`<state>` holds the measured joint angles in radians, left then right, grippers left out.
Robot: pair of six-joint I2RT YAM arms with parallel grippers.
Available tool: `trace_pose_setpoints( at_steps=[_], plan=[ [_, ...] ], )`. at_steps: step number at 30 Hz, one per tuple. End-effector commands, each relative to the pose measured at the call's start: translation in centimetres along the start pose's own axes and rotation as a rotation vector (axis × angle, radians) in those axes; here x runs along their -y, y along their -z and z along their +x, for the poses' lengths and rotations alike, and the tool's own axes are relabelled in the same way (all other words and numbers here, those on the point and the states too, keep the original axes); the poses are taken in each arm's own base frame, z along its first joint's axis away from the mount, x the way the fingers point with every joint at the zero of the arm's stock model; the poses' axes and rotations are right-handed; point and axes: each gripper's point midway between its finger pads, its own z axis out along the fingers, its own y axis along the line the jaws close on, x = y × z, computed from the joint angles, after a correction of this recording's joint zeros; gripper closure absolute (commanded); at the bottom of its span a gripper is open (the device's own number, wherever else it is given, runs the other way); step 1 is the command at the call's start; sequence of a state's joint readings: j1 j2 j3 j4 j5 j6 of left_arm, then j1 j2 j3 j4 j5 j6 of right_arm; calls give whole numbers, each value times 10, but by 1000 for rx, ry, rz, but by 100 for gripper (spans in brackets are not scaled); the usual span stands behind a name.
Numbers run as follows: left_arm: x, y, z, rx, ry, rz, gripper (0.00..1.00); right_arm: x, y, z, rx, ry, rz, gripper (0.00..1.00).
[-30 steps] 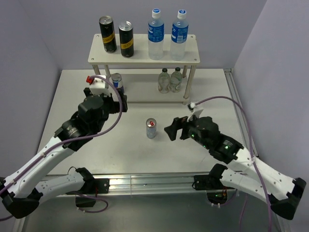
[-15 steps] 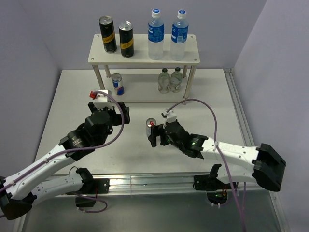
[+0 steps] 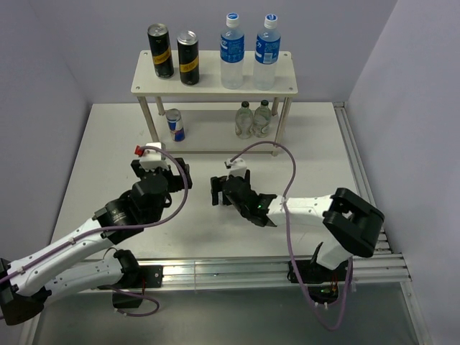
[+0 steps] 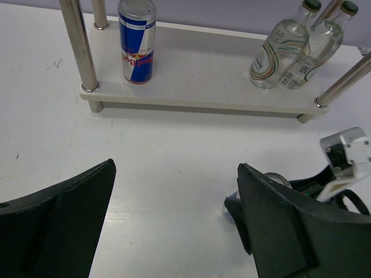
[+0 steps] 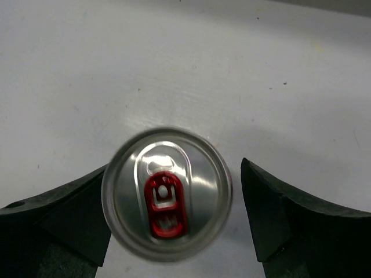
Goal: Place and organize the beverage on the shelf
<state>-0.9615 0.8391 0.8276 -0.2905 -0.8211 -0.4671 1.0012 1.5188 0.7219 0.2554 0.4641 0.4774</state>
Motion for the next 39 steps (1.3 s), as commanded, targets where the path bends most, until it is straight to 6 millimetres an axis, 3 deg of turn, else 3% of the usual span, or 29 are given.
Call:
trace_pose_setpoints(
  at_steps=[1,2,3,6,8,9,11,12,13,15,16,18,19,21,22,28,39],
  plan=[
    [0,6,-18,64,75,12,8,-13,-18,-38,149,-32,28,15],
    [-1,7,-19,66,73,19,8,-11,-22,-38,156,-29,45,24],
    [-2,9,-22,75,83,24,8,-9,-28,-33,148,-21,64,45],
    [-2,12,-24,80,95,35,8,-12,-34,-35,157,-22,71,70],
    [0,12,-25,82,99,51,8,-18,-35,-47,176,-22,65,81],
    [1,12,-23,78,94,51,8,-18,-34,-52,181,-18,71,93],
    [2,11,-22,73,89,54,8,-28,-33,-76,220,-7,66,99],
    [3,10,-20,67,85,54,9,-30,-33,-84,228,6,68,100],
    [3,9,-18,64,81,55,9,-38,-32,-107,263,14,59,100],
    [5,9,-16,60,77,61,9,-42,-36,-122,271,35,65,100],
    [4,8,-13,57,75,60,9,-51,-36,-145,303,34,48,100],
    [4,9,-12,60,78,64,9,-49,-44,-160,309,46,58,100],
    [3,9,-12,61,78,67,9,-55,-44,-181,338,39,49,100],
    [3,10,-12,66,84,74,9,-51,-56,-190,335,55,64,100],
    [3,10,-11,64,81,74,9,-56,-56,-209,362,51,57,100],
    [1,10,-11,63,77,67,10,-47,-90,-235,370,40,75,100],
    [-3,9,-2,68,78,63,10,-30,-141,-245,378,27,95,100]
  ],
)
